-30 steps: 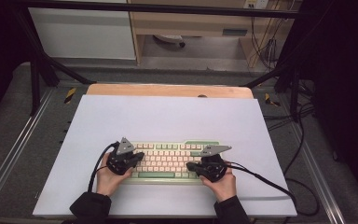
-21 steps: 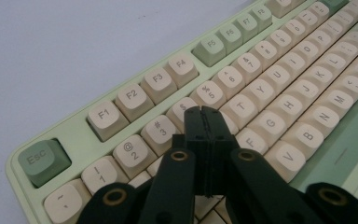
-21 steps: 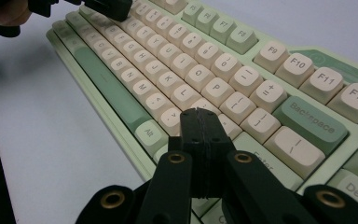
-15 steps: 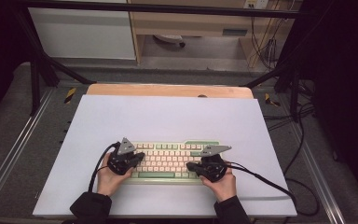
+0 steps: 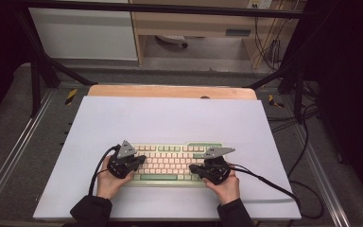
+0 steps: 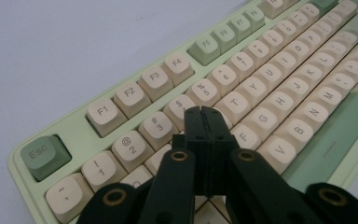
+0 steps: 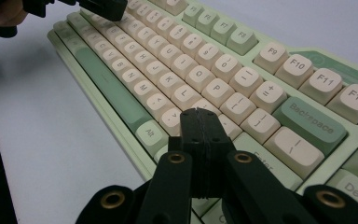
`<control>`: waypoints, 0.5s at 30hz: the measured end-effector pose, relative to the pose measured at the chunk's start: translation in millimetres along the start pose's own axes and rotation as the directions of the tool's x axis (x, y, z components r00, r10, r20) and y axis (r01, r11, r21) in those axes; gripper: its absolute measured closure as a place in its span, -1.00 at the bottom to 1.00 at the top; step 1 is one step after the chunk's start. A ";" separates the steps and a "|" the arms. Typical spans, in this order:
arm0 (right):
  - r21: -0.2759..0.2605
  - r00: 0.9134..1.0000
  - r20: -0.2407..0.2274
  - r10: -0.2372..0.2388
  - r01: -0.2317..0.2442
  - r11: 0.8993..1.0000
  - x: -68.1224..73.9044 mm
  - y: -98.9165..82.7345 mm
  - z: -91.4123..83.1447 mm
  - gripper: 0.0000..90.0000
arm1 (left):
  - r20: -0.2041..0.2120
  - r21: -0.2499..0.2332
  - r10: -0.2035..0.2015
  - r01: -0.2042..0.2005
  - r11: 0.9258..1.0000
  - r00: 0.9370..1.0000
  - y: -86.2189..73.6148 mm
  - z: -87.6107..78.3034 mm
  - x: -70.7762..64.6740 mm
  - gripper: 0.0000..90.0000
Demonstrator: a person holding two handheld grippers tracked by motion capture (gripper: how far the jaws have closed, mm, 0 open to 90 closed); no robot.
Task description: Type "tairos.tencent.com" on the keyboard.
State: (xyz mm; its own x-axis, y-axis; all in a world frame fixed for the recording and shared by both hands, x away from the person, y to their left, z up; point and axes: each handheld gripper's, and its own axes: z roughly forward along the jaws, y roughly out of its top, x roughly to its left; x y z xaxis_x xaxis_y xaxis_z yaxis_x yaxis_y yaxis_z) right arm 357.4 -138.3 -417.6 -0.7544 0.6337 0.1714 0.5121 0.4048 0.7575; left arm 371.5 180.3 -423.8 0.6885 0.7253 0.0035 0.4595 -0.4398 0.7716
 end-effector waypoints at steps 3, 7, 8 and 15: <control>-0.003 1.000 -0.003 -0.001 0.001 1.000 0.2 0.3 -0.7 1.00 | 0.001 -0.005 0.000 0.000 1.000 1.000 -0.5 -3.4 0.0 1.00; -0.002 1.000 -0.004 0.001 -0.001 1.000 0.6 0.4 -0.3 1.00 | 0.005 -0.006 0.003 -0.003 1.000 1.000 -2.9 -8.0 0.6 1.00; -0.002 1.000 -0.004 0.002 -0.002 1.000 0.7 0.5 -0.3 1.00 | 0.009 -0.008 0.000 0.000 1.000 1.000 -3.8 -9.4 1.0 1.00; -0.009 1.000 -0.009 0.000 0.000 1.000 1.6 1.8 -0.8 1.00 | 0.009 -0.014 -0.004 0.004 1.000 1.000 -6.3 -15.7 2.9 0.99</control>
State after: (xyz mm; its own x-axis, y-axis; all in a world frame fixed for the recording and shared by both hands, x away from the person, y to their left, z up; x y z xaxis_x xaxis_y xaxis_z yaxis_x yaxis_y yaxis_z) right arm 356.7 -137.1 -415.4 -0.7580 0.6279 0.1769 0.5085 0.3989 0.7631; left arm 361.8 193.5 -418.7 0.6919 0.7220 -0.0054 0.4541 -0.4293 0.7807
